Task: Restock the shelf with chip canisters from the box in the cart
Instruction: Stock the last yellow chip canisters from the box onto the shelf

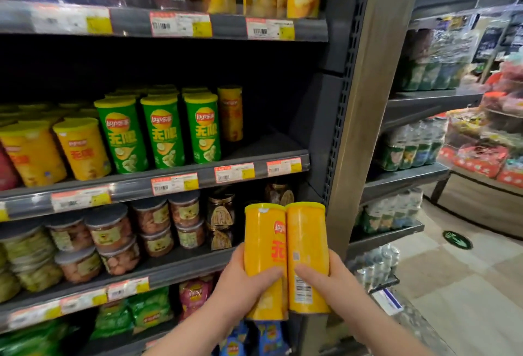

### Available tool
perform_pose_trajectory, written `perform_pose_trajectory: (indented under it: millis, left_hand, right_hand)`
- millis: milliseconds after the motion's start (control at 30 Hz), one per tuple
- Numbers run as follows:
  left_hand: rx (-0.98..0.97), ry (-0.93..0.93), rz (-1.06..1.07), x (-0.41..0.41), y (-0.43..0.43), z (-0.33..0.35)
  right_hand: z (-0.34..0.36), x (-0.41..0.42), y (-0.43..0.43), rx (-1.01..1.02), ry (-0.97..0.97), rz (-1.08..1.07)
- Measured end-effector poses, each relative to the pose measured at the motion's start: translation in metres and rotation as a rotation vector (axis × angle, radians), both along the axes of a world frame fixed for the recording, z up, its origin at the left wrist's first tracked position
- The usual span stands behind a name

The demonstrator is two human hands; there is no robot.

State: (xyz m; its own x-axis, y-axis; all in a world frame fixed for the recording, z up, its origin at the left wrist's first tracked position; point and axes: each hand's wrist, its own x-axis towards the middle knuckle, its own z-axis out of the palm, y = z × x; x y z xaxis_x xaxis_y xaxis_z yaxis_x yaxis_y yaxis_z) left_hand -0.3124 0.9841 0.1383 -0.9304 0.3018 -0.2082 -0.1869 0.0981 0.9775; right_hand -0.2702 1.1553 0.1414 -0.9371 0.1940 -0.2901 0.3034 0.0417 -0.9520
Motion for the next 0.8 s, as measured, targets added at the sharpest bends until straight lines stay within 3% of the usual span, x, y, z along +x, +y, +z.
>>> perform_pose_trajectory:
  millis: [800]
  left_hand:
    - [0.164, 0.304, 0.016, -0.196, 0.007, 0.068]
  right_hand:
    - [0.091, -0.226, 0.006, 0.117, 0.364, -0.162]
